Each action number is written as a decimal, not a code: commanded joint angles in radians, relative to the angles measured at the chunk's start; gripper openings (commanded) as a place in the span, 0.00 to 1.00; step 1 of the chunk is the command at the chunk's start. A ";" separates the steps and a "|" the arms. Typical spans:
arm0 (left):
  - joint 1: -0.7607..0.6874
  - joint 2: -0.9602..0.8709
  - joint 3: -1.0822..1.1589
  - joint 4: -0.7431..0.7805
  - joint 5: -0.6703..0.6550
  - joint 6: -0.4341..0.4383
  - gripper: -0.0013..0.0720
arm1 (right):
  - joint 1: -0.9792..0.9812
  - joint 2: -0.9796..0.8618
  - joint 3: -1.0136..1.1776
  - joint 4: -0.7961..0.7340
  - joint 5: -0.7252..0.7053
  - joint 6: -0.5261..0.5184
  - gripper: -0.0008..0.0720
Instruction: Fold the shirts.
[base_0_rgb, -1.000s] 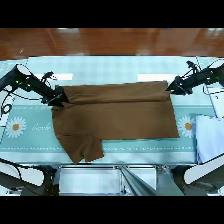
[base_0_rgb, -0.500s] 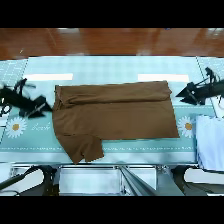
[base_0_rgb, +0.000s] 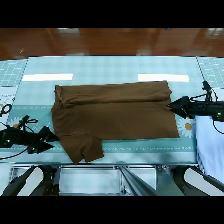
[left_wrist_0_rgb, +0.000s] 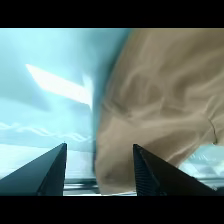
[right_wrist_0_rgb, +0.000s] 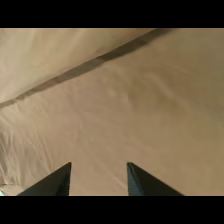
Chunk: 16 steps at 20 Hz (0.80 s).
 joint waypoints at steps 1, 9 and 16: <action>-0.029 0.011 -0.045 -0.037 0.029 0.021 0.71 | -0.001 0.026 -0.019 0.020 0.000 -0.009 0.57; -0.199 -0.047 -0.110 -0.142 0.181 0.019 0.71 | -0.001 0.026 -0.019 0.053 -0.018 0.003 0.57; -0.344 -0.058 -0.084 -0.194 0.245 0.074 0.07 | -0.114 0.029 -0.015 0.059 0.076 0.002 0.57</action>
